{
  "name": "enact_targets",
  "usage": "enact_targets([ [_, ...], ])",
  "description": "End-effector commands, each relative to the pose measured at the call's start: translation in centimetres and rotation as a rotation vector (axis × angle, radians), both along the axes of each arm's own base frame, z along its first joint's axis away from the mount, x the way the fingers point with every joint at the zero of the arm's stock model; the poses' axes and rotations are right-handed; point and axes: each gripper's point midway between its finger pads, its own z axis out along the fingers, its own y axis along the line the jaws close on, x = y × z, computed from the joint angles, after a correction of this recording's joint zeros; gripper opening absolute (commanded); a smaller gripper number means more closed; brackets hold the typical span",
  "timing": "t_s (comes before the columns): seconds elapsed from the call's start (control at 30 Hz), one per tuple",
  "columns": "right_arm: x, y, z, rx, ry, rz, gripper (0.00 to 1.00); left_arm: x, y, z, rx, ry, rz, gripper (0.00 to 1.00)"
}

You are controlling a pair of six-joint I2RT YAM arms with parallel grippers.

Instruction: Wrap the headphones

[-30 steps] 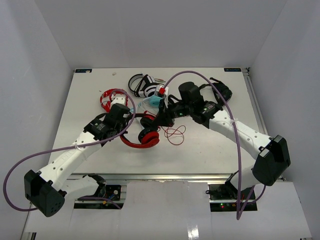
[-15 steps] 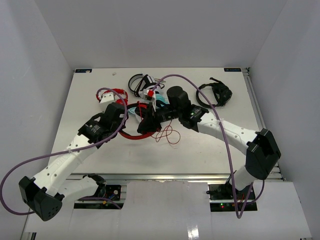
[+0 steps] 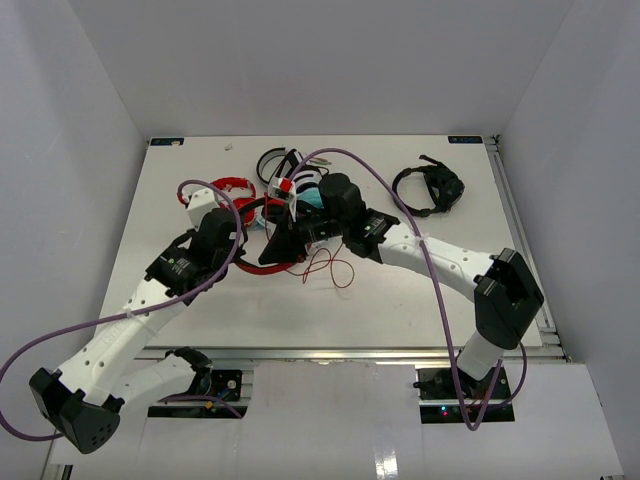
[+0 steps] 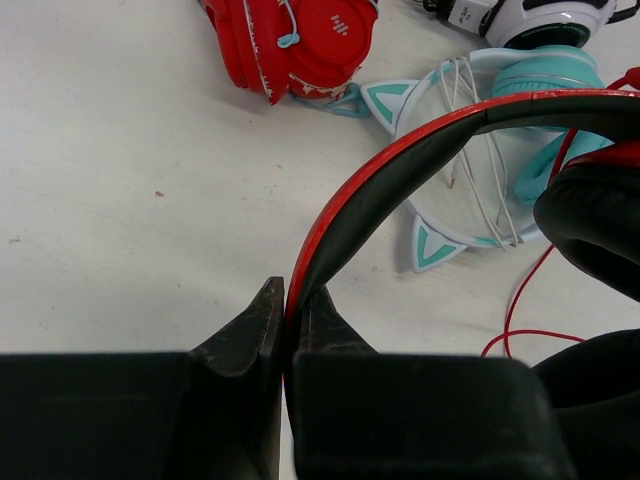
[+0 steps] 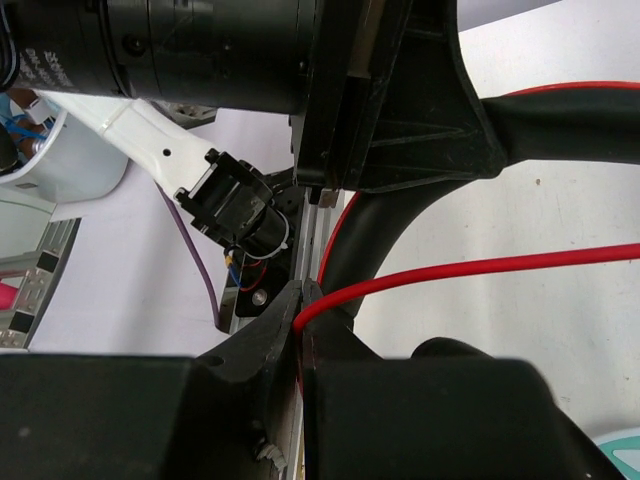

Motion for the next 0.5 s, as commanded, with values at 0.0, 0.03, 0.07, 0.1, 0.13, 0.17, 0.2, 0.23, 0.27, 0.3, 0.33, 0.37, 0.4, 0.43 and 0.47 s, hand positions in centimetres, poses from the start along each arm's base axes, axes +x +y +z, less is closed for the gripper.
enact_targets([
  [0.0, -1.4, 1.9, 0.8, 0.029, -0.006, 0.068, 0.08, 1.4, -1.3, 3.1, -0.139, -0.136, 0.023, 0.0],
  [0.03, -1.7, 2.1, 0.8, 0.028, -0.005, 0.077, 0.08, 1.5, -1.1, 3.0, -0.134, -0.138, 0.032, 0.0],
  [0.07, -1.9, 2.3, 0.6, 0.025, -0.003, 0.084, 0.08, 1.5, -1.0, 3.0, -0.129, -0.139, 0.039, 0.0],
  [0.1, -2.1, 2.4, 0.6, 0.026, -0.005, 0.09, 0.08, 1.6, -1.0, 3.0, -0.129, -0.14, 0.04, 0.0],
  [0.13, -2.3, 2.6, 0.5, 0.025, -0.006, 0.095, 0.08, 1.6, -0.8, 3.0, -0.12, -0.14, 0.049, 0.0],
  [0.17, -2.4, 2.8, 0.4, 0.024, -0.006, 0.098, 0.08, 1.7, -0.8, 3.0, -0.116, -0.141, 0.053, 0.0],
  [0.2, -2.6, 2.9, 0.4, 0.023, -0.007, 0.1, 0.08, 1.7, -0.7, 3.0, -0.116, -0.143, 0.057, 0.0],
  [0.23, -2.7, 3.0, 0.4, 0.023, -0.008, 0.102, 0.08, 1.7, -0.6, 3.1, -0.117, -0.145, 0.062, 0.0],
  [0.27, -2.8, 3.0, 0.5, 0.024, -0.008, 0.103, 0.08, 1.7, -0.5, 3.2, -0.116, -0.149, 0.067, 0.0],
  [0.3, -2.9, 3.0, 0.5, 0.025, -0.009, 0.105, 0.08, 1.8, -0.4, 3.3, -0.115, -0.152, 0.073, 0.0],
  [0.33, -3.2, 3.1, 0.7, 0.026, -0.01, 0.111, 0.08, 1.8, -0.3, 3.4, -0.111, -0.153, 0.081, 0.0],
  [0.37, -3.3, 3.0, 0.8, 0.028, -0.011, 0.114, 0.08, 1.8, -0.1, 3.4, -0.108, -0.154, 0.091, 0.0],
  [0.4, -3.5, 3.0, 0.9, 0.029, -0.011, 0.116, 0.08, 1.8, 0.0, 3.5, -0.105, -0.155, 0.102, 0.0],
  [0.43, -3.7, 3.0, 0.9, 0.03, -0.012, 0.121, 0.08, 1.7, 0.2, 3.5, -0.106, -0.156, 0.112, 0.0],
  [0.47, -4.0, 3.0, 0.9, 0.032, -0.013, 0.125, 0.08, 1.7, 0.3, 3.5, -0.106, -0.156, 0.122, 0.0],
])
